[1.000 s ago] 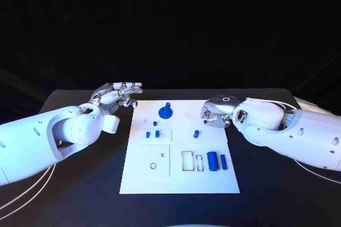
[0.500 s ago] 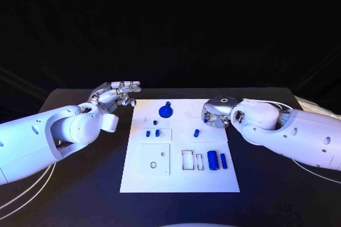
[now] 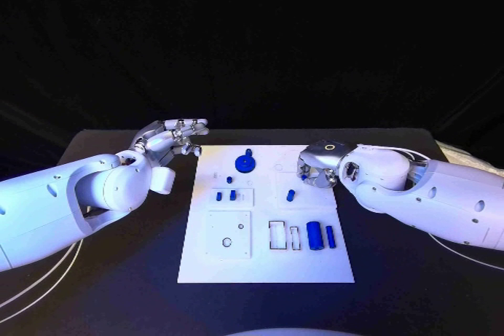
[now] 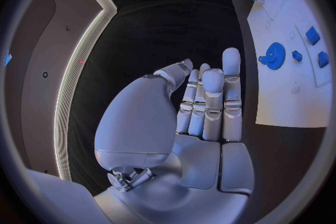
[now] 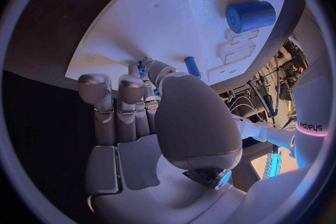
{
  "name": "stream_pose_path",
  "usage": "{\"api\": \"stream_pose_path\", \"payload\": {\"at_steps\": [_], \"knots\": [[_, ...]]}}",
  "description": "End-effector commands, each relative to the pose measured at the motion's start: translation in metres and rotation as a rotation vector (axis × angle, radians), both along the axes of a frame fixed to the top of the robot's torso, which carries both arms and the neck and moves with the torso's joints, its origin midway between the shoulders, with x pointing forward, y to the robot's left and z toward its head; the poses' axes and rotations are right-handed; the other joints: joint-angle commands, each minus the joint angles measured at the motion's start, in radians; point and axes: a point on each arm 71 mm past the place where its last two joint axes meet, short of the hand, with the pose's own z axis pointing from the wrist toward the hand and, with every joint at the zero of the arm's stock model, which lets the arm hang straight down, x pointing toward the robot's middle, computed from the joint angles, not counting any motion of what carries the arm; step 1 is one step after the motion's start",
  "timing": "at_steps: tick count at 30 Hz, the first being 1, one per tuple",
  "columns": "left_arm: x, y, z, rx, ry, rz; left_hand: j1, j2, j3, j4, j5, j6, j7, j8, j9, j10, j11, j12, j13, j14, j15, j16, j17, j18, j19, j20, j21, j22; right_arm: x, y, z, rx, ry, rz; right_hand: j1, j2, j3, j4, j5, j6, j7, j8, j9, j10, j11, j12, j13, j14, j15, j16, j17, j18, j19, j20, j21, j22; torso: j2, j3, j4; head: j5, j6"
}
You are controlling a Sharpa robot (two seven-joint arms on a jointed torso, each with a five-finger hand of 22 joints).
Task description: Assemble the parts on the task board
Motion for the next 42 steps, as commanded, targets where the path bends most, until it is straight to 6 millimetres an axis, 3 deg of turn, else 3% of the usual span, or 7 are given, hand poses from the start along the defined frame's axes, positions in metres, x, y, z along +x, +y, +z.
{"api": "stream_pose_path", "payload": {"at_steps": [1, 7, 30, 35, 42], "knots": [[0.000, -0.002, 0.001, -0.004, -0.003, -0.016, 0.001, 0.002, -0.004, 0.001, 0.003, -0.006, 0.001, 0.003, -0.001, -0.006, -0.002, 0.003, 0.001, -0.009, -0.001, -0.006, -0.001, 0.012, -0.002, 0.000, -0.005, -0.001, -0.002, 0.002, -0.006, -0.016, 0.024, 0.015, 0.003, 0.018, 0.014, -0.007, -0.014, 0.017, -0.001, 0.011, 0.006, 0.020, -0.003, 0.008, -0.001, 0.016, -0.003, 0.004, 0.005, 0.007, 0.004, -0.003, 0.000, 0.006, 0.000, 0.0000, 0.0002, 0.000, -0.001], [0.000, -0.001, 0.000, -0.001, -0.002, -0.012, 0.001, 0.003, -0.005, 0.000, 0.005, -0.007, 0.002, 0.004, -0.001, -0.007, -0.001, 0.005, 0.001, -0.011, -0.001, -0.009, -0.005, 0.012, -0.002, 0.000, -0.007, -0.002, -0.002, 0.002, -0.002, 0.028, -0.024, 0.009, 0.018, 0.040, 0.067, -0.046, -0.037, 0.031, 0.005, 0.013, 0.013, 0.052, -0.002, 0.008, -0.007, 0.017, 0.003, 0.013, 0.011, 0.004, 0.012, 0.002, 0.010, 0.022, -0.001, -0.0001, 0.0002, -0.002, -0.002], [0.001, 0.000, 0.000, -0.001, -0.006, -0.007, -0.005, 0.003, -0.014, 0.004, 0.006, -0.010, 0.004, 0.003, -0.002, -0.012, 0.001, 0.010, 0.002, -0.014, 0.001, -0.013, -0.014, 0.012, -0.001, 0.001, -0.013, -0.007, -0.014, -0.008, 0.025, 0.217, -0.046, -0.044, -0.012, 0.033, 0.105, -0.066, -0.051, 0.024, 0.017, 0.004, 0.017, 0.055, 0.008, -0.009, -0.015, 0.017, 0.009, 0.023, 0.018, 0.003, 0.016, 0.008, 0.019, 0.034, 0.000, 0.0001, 0.0010, -0.004, 0.000], [0.001, 0.000, 0.000, 0.001, -0.006, -0.005, -0.005, 0.003, -0.015, 0.004, 0.007, -0.011, 0.005, 0.003, -0.002, -0.013, 0.001, 0.010, 0.002, -0.015, 0.001, -0.014, -0.015, 0.012, -0.001, 0.001, -0.014, -0.008, -0.026, 0.003, 0.033, 0.278, -0.021, -0.013, -0.013, 0.032, 0.106, -0.067, -0.051, 0.024, 0.018, 0.003, 0.017, 0.055, 0.009, -0.010, -0.016, 0.017, 0.010, 0.024, 0.019, 0.003, 0.017, 0.008, 0.020, 0.035, -0.001, 0.0001, -0.0008, 0.001, 0.000], [0.001, -0.003, -0.001, -0.003, -0.007, -0.010, -0.005, 0.004, -0.015, 0.004, 0.007, -0.012, 0.005, 0.003, -0.002, -0.014, 0.002, 0.011, 0.002, -0.015, 0.001, -0.014, -0.016, 0.011, -0.001, 0.001, -0.015, -0.009, -0.048, 0.041, 0.036, 0.352, 0.031, 0.093, -0.014, 0.032, 0.112, -0.072, -0.046, 0.022, 0.021, 0.001, 0.018, 0.055, 0.011, -0.013, -0.017, 0.017, 0.011, 0.028, 0.022, 0.003, 0.017, 0.009, 0.021, 0.036, -0.001, -0.0008, 0.0007, 0.011, -0.003]]}}
